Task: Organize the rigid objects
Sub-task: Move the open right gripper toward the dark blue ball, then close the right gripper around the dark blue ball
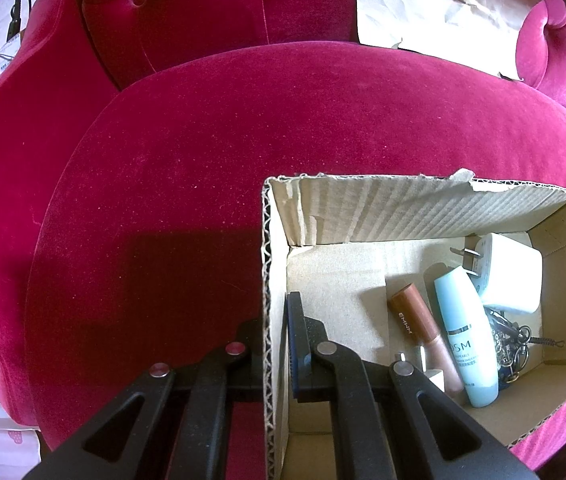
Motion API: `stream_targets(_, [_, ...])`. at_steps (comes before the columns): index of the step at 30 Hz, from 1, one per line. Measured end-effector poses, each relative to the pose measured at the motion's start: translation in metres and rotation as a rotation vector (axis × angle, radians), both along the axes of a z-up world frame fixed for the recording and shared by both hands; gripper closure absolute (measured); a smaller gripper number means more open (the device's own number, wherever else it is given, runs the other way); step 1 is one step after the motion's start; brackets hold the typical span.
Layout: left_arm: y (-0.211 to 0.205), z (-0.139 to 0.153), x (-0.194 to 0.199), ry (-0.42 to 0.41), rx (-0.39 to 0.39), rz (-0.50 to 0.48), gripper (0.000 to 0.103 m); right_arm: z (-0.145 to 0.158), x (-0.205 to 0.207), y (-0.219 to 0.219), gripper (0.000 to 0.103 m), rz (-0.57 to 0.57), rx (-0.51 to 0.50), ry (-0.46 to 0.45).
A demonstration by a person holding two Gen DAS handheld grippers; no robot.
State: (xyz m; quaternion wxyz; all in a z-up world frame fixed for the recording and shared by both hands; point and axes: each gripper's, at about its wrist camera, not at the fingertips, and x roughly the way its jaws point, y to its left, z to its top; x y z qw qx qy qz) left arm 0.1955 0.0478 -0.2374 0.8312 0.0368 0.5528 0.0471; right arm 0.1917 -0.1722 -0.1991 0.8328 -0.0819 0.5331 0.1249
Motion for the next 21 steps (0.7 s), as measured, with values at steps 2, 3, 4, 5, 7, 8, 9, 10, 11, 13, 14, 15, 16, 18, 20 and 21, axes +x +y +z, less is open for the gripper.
stream_targets(2, [-0.001,0.0,0.0,0.0,0.0,0.0,0.098,-0.005,0.003,-0.001,0.001,0.004,0.003,0.014])
stream_targets(3, [-0.001,0.0,0.0,0.0,0.0,0.0,0.098,-0.007,0.005,-0.001,0.001,0.009,0.004,0.02])
stream_targets(4, [-0.001,0.0,0.0,0.0,0.001,0.0,0.098,-0.01,0.007,-0.001,0.001,0.016,0.008,0.026])
stream_targets(5, [-0.002,0.0,0.0,-0.001,0.002,-0.001,0.098,-0.012,0.008,0.0,0.001,0.025,0.01,0.029])
stream_targets(7, [-0.002,0.0,0.0,-0.001,0.002,0.0,0.098,-0.018,0.011,0.003,0.001,0.05,0.005,0.037])
stream_targets(8, [-0.002,0.0,0.0,-0.001,0.002,-0.001,0.098,-0.021,0.012,0.004,0.003,0.062,0.002,0.041])
stream_targets(9, [-0.002,0.0,0.0,-0.001,0.002,-0.001,0.098,-0.023,0.014,0.005,0.005,0.075,0.004,0.046])
stream_targets(10, [-0.002,0.0,0.0,-0.001,0.002,-0.001,0.098,-0.026,0.015,0.006,0.009,0.087,0.01,0.053])
stream_targets(11, [-0.002,0.0,-0.001,-0.001,0.002,-0.001,0.098,-0.029,0.016,0.007,0.013,0.095,0.01,0.059])
stream_targets(13, [-0.002,0.0,-0.001,-0.001,0.003,-0.002,0.098,-0.032,0.018,0.009,0.02,0.103,0.001,0.064])
stream_targets(14, [-0.002,0.0,-0.001,-0.001,0.003,-0.001,0.098,-0.034,0.018,0.009,0.027,0.105,0.001,0.067])
stream_targets(15, [-0.002,0.0,-0.001,-0.001,0.003,-0.001,0.098,-0.035,0.019,0.01,0.032,0.106,0.0,0.068])
stream_targets(16, [-0.002,0.0,-0.001,0.0,0.002,-0.001,0.098,-0.036,0.019,0.01,0.041,0.112,0.002,0.069])
stream_targets(18, [-0.002,0.0,-0.001,-0.001,0.003,-0.001,0.098,-0.036,0.018,0.014,0.058,0.127,0.005,0.065])
stream_targets(20, [-0.002,0.0,-0.001,-0.001,0.003,-0.001,0.098,-0.035,0.016,0.018,0.063,0.144,-0.005,0.057])
stream_targets(21, [-0.002,0.0,-0.001,-0.001,0.004,-0.001,0.098,-0.035,0.015,0.018,0.063,0.146,-0.002,0.054])
